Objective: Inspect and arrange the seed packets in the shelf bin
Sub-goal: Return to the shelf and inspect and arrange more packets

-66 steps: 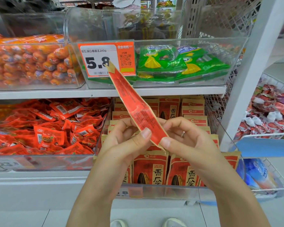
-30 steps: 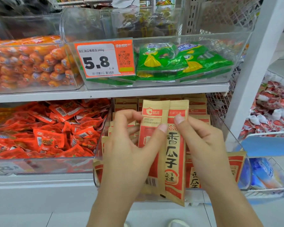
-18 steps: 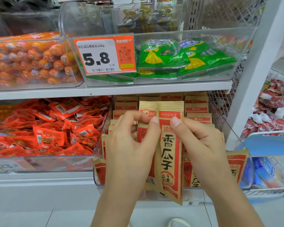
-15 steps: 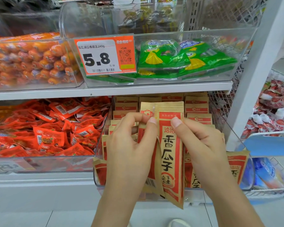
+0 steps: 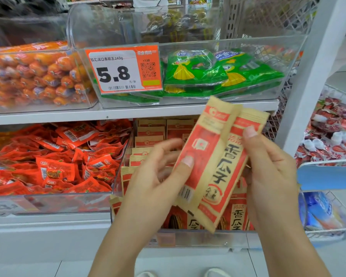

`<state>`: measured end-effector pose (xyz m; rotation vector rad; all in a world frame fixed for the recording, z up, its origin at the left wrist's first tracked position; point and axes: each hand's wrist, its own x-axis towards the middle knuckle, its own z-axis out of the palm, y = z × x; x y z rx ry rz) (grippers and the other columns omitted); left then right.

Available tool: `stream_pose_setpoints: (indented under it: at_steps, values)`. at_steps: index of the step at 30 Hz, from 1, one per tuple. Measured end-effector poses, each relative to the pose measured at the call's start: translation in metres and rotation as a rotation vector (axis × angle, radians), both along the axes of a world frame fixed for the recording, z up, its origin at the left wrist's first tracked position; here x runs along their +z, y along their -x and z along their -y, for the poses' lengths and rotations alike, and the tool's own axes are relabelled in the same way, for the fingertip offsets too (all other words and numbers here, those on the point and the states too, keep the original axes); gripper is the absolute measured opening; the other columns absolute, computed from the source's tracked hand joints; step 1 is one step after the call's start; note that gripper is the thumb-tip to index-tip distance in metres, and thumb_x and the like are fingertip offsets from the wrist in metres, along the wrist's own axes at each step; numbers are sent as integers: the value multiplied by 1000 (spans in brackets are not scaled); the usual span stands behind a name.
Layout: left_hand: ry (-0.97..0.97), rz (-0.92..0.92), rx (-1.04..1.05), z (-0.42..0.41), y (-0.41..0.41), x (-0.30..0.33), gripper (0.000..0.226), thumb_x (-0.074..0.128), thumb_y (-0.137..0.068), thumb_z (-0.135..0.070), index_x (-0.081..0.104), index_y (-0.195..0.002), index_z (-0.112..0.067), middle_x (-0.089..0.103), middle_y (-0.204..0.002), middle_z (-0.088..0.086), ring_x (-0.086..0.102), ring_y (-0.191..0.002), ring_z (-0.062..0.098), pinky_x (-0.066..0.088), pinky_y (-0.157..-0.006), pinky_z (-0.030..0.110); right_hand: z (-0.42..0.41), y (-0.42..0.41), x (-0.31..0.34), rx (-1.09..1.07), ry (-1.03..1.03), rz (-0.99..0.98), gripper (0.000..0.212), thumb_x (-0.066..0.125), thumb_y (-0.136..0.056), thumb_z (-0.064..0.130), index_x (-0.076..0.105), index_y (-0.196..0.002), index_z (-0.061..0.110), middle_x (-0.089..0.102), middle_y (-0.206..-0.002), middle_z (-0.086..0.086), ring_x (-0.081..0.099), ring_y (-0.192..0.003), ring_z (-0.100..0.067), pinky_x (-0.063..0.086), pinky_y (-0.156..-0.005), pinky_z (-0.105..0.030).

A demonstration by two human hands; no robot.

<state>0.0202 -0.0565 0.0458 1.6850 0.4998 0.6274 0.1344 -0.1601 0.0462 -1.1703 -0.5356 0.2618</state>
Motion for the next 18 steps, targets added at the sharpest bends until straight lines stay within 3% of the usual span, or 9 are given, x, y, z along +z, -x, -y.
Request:
stream_pose_setpoints:
  at_steps: [4, 6, 10, 12, 15, 18]
  values:
    - [110, 33, -83, -1, 2, 3, 33, 69, -85, -33, 68, -116, -20, 76, -100, -5, 72, -90, 9, 53, -71, 16, 3, -6, 3, 26, -14, -87, 27, 60, -83, 48, 77, -74, 29, 70, -68, 5, 62, -62, -8, 47, -62, -28]
    - [135, 97, -28, -2, 0, 1, 32, 72, -84, -32, 69, -114, -21, 76, -100, -2, 73, -92, 14, 56, -74, 23, 2, -6, 3, 164, 57, -50, 23, 63, -83, 51, 77, -80, 34, 74, -77, 5, 67, -68, -7, 52, -63, -27]
    - [209, 196, 45, -1, -5, 2, 40, 68, -82, -32, 67, -120, -19, 75, -105, 2, 71, -99, 20, 56, -86, 38, 1, -1, 3, 385, 89, -45, 24, 65, -77, 36, 77, -97, 31, 77, -90, 0, 74, -77, -12, 55, -59, -20]
    - [136, 215, 90, 1, -7, 3, 43, 70, -78, -31, 64, -120, -23, 74, -107, -7, 71, -98, 12, 58, -80, 29, -1, 1, 3, 352, 51, -45, 21, 76, -76, 34, 78, -96, 29, 77, -90, 0, 74, -77, -12, 55, -59, -21]
    - [-141, 188, 208, 3, -9, -1, 49, 85, -69, -32, 57, -110, -34, 67, -111, -20, 65, -103, 0, 52, -81, 13, -3, 0, 1, 220, 28, -25, 19, 74, -77, 36, 77, -95, 31, 77, -93, 1, 74, -84, -15, 59, -66, -28]
    - [-389, 108, 255, 5, -10, -6, 49, 81, -61, -38, 50, -100, -40, 63, -108, -22, 61, -105, -2, 49, -83, 11, -4, -2, -1, 142, 24, 4, 21, 66, -80, 35, 76, -97, 33, 77, -93, 1, 74, -84, -17, 60, -66, -30]
